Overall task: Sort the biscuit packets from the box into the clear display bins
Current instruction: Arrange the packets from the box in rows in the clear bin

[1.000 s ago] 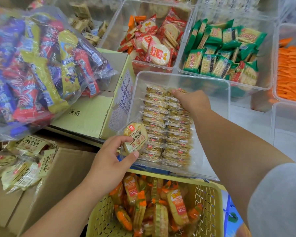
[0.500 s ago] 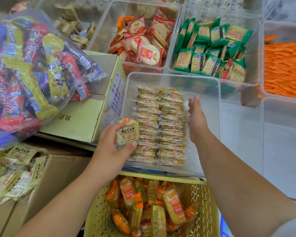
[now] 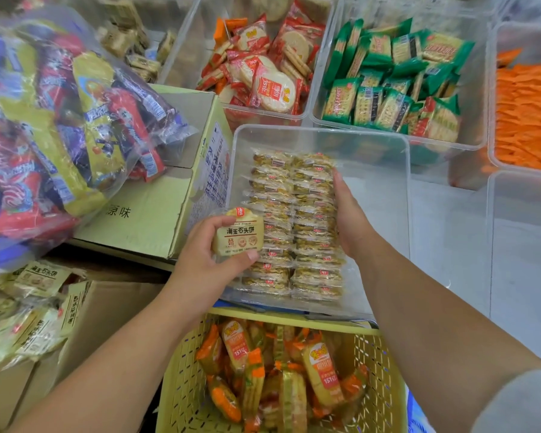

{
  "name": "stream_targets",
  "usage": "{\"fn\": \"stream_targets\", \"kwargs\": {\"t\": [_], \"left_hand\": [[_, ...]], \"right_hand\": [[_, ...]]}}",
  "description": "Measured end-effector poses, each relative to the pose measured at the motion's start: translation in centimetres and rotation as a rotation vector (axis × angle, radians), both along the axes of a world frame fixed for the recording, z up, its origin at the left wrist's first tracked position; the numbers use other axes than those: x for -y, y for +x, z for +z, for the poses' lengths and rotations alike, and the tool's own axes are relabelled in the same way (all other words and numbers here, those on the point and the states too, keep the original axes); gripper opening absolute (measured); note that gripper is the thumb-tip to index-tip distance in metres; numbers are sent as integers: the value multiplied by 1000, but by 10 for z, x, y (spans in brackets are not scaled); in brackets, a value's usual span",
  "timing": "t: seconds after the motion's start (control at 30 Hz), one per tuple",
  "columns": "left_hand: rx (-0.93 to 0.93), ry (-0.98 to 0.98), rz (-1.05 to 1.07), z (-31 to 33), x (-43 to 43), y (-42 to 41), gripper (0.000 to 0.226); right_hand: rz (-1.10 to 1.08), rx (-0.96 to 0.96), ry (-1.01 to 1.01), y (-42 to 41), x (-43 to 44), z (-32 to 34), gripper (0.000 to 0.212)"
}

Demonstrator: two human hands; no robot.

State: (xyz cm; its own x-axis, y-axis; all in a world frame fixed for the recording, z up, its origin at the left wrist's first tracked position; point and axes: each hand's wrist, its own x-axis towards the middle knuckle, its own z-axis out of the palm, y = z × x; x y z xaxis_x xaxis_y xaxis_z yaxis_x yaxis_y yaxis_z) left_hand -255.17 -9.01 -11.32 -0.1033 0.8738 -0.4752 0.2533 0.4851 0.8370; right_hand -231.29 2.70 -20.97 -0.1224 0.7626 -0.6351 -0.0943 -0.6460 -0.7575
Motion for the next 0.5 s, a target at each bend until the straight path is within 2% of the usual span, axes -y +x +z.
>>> {"fn": "stream_targets", "kwargs": {"t": [0.13, 0.27, 0.4, 0.5], "left_hand": [[-7, 10, 31, 0, -1, 1, 49], [-7, -3, 44, 1, 1, -2, 43], [-43, 3, 37, -1, 1, -1, 44], [-58, -1, 19, -2, 0, -1, 50]], "right_hand": [[1, 120, 36, -5, 3, 13, 81], [-41, 355, -24, 6, 4, 30, 80], [-18, 319, -208, 26, 40, 51, 87], [43, 225, -332, 31, 70, 54, 83]]}}
